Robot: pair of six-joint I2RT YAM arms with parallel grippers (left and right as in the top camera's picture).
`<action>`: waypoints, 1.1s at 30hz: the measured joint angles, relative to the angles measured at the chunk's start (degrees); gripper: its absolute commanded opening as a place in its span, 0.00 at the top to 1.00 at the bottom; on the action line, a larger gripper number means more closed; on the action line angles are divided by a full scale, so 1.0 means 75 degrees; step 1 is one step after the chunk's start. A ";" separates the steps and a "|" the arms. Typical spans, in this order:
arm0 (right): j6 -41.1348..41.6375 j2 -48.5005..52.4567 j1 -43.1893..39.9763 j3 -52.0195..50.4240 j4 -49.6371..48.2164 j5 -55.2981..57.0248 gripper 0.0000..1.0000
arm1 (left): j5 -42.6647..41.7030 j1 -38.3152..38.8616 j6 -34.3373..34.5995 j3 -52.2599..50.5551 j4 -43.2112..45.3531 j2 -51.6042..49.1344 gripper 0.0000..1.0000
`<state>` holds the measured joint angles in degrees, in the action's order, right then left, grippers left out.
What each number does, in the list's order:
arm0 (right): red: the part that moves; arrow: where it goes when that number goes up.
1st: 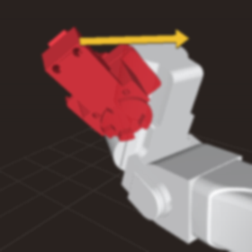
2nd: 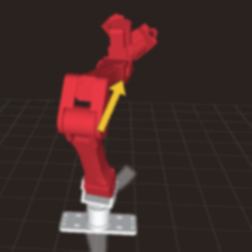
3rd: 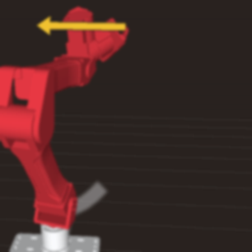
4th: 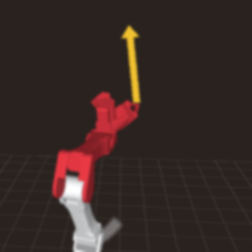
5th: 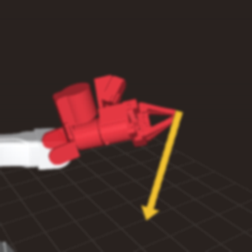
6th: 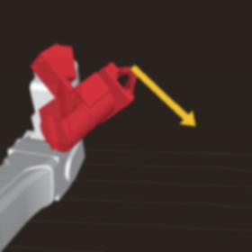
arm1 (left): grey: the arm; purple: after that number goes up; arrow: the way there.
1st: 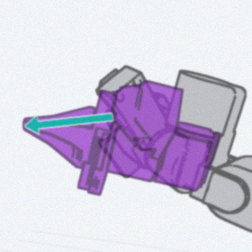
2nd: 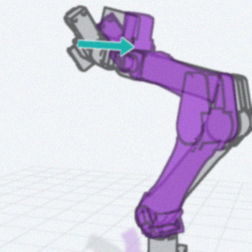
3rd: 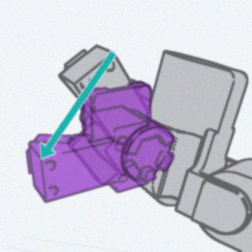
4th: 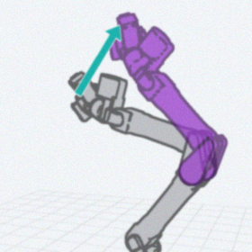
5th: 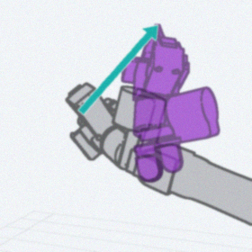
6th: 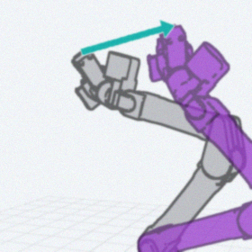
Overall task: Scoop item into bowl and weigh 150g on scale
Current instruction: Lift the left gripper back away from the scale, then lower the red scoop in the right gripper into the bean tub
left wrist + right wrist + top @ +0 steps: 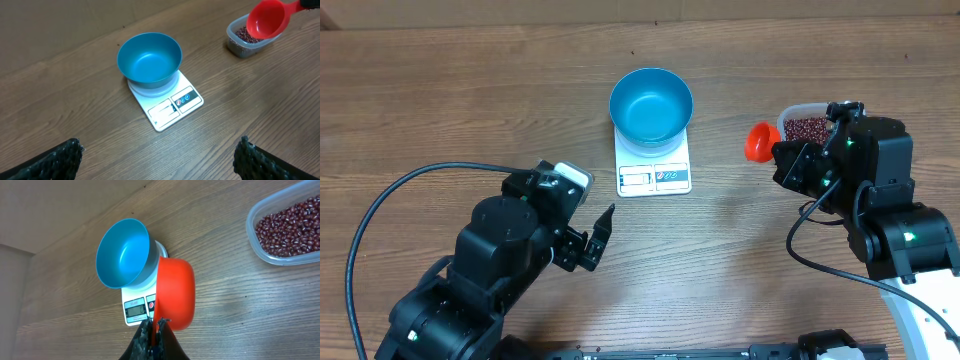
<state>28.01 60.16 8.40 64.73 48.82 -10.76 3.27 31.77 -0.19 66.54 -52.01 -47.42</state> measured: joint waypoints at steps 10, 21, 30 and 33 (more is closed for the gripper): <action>-0.0003 0.0000 0.0000 0.0000 0.0035 0.0000 0.96 | 0.0000 0.0000 0.0000 0.0000 -0.0099 -0.0189 0.00; -0.0079 0.0000 0.0000 0.0000 -0.0003 0.0000 0.96 | 0.0000 0.0000 0.0449 0.0000 0.0379 -0.0367 0.00; -0.0125 0.0000 0.0000 0.0000 -0.0041 -0.0041 0.96 | 0.0000 0.0000 0.0877 0.0000 0.0571 -0.0399 0.00; -0.0140 0.0000 0.0000 0.0000 -0.0052 -0.0052 0.96 | 0.0023 0.0000 0.0901 0.0000 0.0297 -0.0624 0.00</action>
<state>26.96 60.16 8.40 64.73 48.42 -11.16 3.44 31.77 6.57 66.54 -49.78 -52.10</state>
